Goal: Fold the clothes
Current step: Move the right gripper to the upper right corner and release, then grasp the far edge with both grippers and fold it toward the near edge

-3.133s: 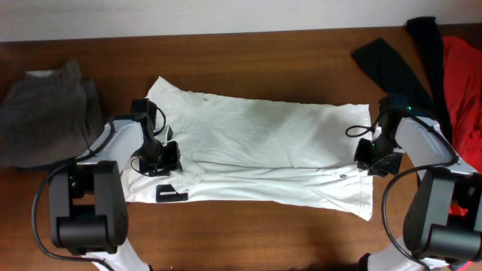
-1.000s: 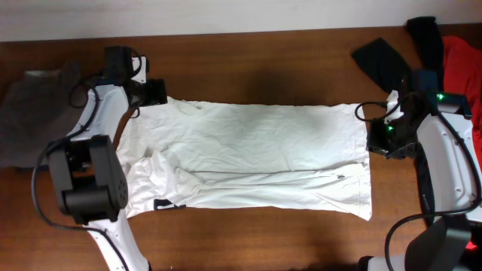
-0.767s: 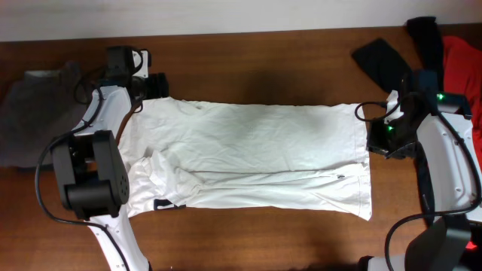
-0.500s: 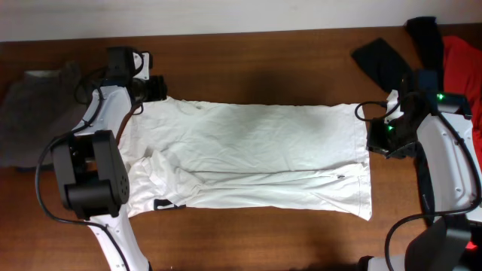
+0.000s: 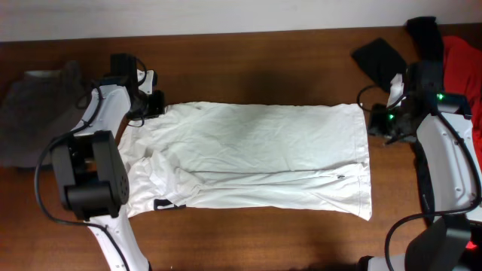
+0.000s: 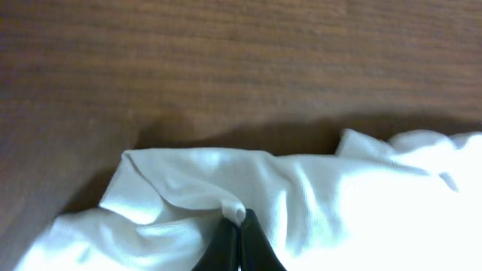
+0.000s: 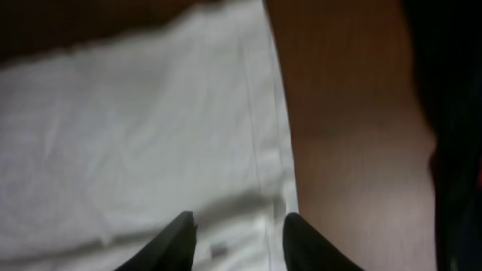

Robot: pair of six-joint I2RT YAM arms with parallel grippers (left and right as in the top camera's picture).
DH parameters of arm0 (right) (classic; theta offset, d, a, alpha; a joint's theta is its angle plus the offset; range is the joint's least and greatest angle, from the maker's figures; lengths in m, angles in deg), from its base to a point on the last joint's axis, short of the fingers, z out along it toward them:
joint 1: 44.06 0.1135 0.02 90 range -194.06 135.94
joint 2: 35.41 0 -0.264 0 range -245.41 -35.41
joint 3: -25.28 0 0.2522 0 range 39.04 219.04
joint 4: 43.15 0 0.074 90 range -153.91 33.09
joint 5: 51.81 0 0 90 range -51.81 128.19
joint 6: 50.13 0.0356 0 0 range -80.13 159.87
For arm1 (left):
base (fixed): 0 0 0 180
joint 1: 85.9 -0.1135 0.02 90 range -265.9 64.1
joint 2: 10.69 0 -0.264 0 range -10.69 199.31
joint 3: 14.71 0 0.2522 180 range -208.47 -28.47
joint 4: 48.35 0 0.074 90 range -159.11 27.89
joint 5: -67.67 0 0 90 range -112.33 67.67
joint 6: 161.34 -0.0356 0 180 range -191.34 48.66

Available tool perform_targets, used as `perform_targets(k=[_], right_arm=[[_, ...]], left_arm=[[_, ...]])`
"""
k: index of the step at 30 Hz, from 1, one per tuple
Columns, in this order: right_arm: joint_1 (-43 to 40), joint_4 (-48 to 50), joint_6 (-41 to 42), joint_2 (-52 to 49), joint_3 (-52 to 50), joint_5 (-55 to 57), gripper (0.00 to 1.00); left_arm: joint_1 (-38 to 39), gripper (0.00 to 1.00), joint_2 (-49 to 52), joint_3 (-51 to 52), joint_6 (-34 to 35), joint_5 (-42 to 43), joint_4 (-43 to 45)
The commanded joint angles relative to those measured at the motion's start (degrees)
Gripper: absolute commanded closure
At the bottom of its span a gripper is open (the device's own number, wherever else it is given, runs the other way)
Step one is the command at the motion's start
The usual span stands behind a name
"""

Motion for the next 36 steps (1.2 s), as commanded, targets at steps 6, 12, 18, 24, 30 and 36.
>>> perform_targets(k=[6, 12, 18, 24, 30, 36], right_arm=[[0.1, 13.0, 0.2, -7.9, 0.5, -0.1, 0.51], [-1.7, 20.5, 3.5, -13.6, 0.5, -0.2, 0.49], [-2.4, 26.3, 4.6, -21.1, 0.5, -5.5, 0.48], [-2.3, 32.5, 4.8, -28.2, 0.5, -8.1, 0.46], [-2.3, 35.4, 4.8, -29.0, 0.5, -7.9, 0.46], [-2.3, 37.2, 4.8, -29.8, 0.5, -7.9, 0.52]], left_arm=[[-0.5, 1.0, -6.8, -1.8, 1.2, 1.0, -4.0], [-0.5, 1.0, -6.8, -1.8, 1.2, 0.9, -3.6], [-0.4, 1.0, -6.8, -1.8, 1.2, 0.9, -3.6], [-0.5, 1.0, -6.8, -1.8, 1.2, 0.9, -3.7], [-0.1, 1.0, -6.8, -1.8, 1.2, 0.9, -3.7], [0.0, 1.0, -6.8, -1.8, 1.2, 0.9, -4.1]])
